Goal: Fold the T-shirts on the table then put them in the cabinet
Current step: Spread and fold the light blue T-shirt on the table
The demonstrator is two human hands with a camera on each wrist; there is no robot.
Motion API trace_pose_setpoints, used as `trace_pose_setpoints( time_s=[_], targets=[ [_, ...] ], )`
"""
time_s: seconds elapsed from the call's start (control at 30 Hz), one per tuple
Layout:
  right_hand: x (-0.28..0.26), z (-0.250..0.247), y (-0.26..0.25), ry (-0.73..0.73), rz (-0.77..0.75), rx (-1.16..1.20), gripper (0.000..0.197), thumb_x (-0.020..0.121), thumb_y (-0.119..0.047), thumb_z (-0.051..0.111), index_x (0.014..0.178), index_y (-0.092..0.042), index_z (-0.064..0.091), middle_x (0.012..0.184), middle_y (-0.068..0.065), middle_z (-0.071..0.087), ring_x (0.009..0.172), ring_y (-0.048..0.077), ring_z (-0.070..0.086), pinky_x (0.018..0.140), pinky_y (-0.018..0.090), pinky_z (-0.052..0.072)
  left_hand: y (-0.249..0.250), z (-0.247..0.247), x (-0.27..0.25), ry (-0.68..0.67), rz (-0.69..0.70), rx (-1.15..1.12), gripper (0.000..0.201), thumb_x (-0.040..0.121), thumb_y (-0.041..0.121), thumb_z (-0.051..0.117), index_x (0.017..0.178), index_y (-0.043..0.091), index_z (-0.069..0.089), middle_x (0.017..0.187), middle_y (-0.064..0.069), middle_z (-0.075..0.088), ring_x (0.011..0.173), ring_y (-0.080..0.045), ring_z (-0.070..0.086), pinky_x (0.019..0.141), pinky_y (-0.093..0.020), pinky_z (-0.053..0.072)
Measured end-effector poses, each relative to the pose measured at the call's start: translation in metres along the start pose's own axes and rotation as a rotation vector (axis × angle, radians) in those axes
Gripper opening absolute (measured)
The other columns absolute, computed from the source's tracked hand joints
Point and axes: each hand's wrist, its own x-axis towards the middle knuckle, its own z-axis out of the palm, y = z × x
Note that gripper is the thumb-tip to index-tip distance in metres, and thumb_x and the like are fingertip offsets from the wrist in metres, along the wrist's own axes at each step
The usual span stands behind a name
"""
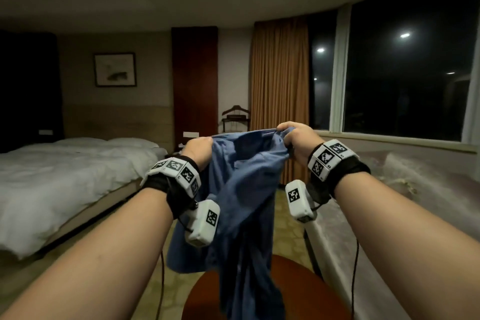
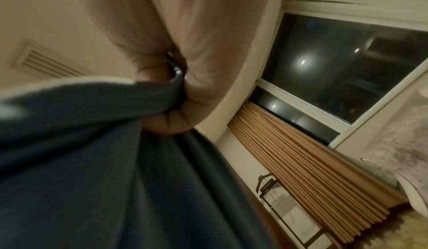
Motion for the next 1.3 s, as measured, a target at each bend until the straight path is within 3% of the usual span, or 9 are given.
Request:
trace_pose_setpoints(
  time_s=[0.13,0.23,0.37,0.5,0.6,0.73,0.97,1.13,1.3],
  targets=[
    [-0.003,-0.004,0.003,-0.127,0.035,-0.008,0.046,0.077,0.023,0.031,0.087,-0.01,0.062,0.086,0.014,0.063,0.08,0.027,0.061,0.072,0.031,0.053,-0.005,-0.027,0.009,0.159,-0.071,-0.07,0.034,0.102,0.008,0.03,0.128,-0.004,0.048,0.135,-0.02,0.051,0.126,-0.031,0.049,0.1,-0.034,0.036],
    [-0.005,-0.01,0.014,-0.187,0.09,-0.035,0.034,0.084,0.018,0.043,0.089,-0.005,0.068,0.086,0.016,0.068,0.081,0.03,0.065,0.081,0.039,0.054,-0.001,-0.031,0.005,0.181,-0.13,-0.197,0.034,0.102,0.009,0.03,0.128,-0.006,0.046,0.133,-0.021,0.051,0.124,-0.032,0.049,0.099,-0.034,0.035],
    [-0.001,-0.024,0.028,-0.033,0.051,-0.216,0.018,0.089,0.002,0.054,0.08,-0.007,0.068,0.08,0.011,0.065,0.074,0.023,0.06,0.075,0.032,0.05,-0.006,-0.022,0.005,-0.011,-0.029,-0.312,0.02,0.095,0.027,0.056,0.091,0.009,0.063,0.09,-0.008,0.063,0.096,-0.025,0.057,0.073,-0.028,0.048],
    [0.006,-0.042,0.038,0.179,-0.005,-0.392,0.014,0.09,-0.014,0.059,0.081,-0.015,0.07,0.078,0.007,0.066,0.075,0.02,0.058,0.068,0.028,0.046,-0.017,-0.02,0.008,-0.141,0.062,-0.086,0.021,0.088,0.023,0.067,0.105,0.011,0.066,0.104,-0.014,0.068,0.096,-0.025,0.063,0.088,-0.035,0.051],
    [0.01,-0.051,0.042,0.276,-0.053,-0.55,0.021,0.091,-0.018,0.055,0.073,-0.015,0.063,0.071,0.006,0.061,0.077,0.026,0.057,0.062,0.029,0.041,-0.014,-0.019,0.008,0.003,0.171,0.019,0.022,0.093,0.027,0.059,0.097,0.011,0.073,0.097,-0.013,0.072,0.09,-0.021,0.064,0.078,-0.03,0.047],
    [0.009,-0.054,0.04,0.346,-0.169,-0.653,0.02,0.096,-0.022,0.046,0.084,-0.014,0.06,0.093,0.015,0.066,0.091,0.034,0.059,0.078,0.036,0.047,0.0,-0.019,0.003,0.214,0.269,0.2,0.032,0.099,0.031,0.047,0.086,0.009,0.066,0.096,-0.016,0.069,0.094,-0.032,0.062,0.07,-0.029,0.037],
    [-0.021,-0.068,0.022,-0.046,-0.044,-0.476,0.031,0.086,-0.029,0.068,0.06,-0.015,0.059,0.06,0.0,0.057,0.062,0.016,0.053,0.063,0.028,0.042,0.005,-0.036,0.01,0.254,0.164,0.266,0.042,0.1,0.041,0.039,0.094,0.009,0.066,0.106,-0.017,0.067,0.099,-0.035,0.059,0.081,-0.033,0.042],
    [-0.033,-0.084,0.02,-0.362,0.218,-0.298,0.015,0.065,-0.007,0.075,0.076,-0.007,0.065,0.068,0.007,0.069,0.06,0.018,0.066,0.062,0.028,0.054,0.006,-0.034,0.005,0.214,0.104,0.313,0.043,0.1,0.04,0.037,0.103,0.008,0.066,0.112,-0.017,0.066,0.103,-0.036,0.058,0.086,-0.034,0.044],
    [-0.034,-0.097,0.022,-0.143,0.173,-0.31,0.013,0.083,-0.007,0.067,0.074,-0.01,0.076,0.08,0.017,0.071,0.073,0.03,0.065,0.084,0.046,0.051,0.01,-0.033,0.0,0.193,0.118,0.303,0.041,0.1,0.038,0.037,0.094,0.009,0.065,0.108,-0.018,0.066,0.1,-0.036,0.059,0.086,-0.036,0.044]
  ],
)
